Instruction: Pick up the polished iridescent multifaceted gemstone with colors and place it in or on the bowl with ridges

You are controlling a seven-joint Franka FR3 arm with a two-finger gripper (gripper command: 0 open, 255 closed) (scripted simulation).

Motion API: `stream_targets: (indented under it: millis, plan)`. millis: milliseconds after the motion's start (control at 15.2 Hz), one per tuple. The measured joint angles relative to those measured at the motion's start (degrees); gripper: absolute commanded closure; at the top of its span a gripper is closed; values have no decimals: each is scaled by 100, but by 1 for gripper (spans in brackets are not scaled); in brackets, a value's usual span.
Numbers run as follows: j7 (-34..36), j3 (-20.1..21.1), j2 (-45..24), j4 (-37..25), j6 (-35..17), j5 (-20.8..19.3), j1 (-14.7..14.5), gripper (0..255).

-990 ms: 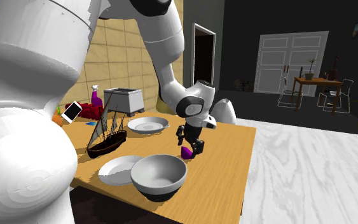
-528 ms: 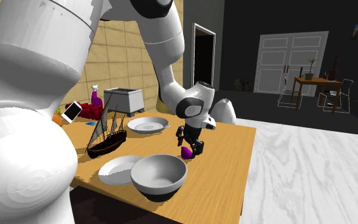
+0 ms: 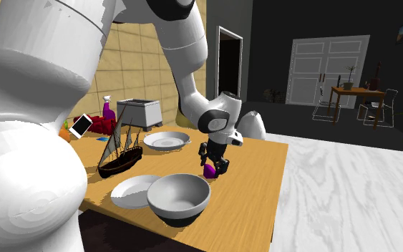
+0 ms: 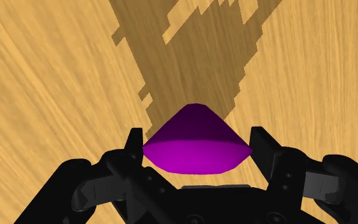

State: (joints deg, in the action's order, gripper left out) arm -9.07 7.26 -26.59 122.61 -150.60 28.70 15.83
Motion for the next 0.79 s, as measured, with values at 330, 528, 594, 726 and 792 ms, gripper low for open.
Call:
stream_targets:
  millis: [330,528,594,726,792]
  plan:
    - [65,-29,134,17,114,-46,-12,255]
    - [160,-59,321,48,260,-105,-37,255]
    - [191,-73,403,65,324,-129,-40,255]
    - [262,-98,538,69,448,-180,-51,255]
    - [290,-109,598,70,507,-203,-54,255]
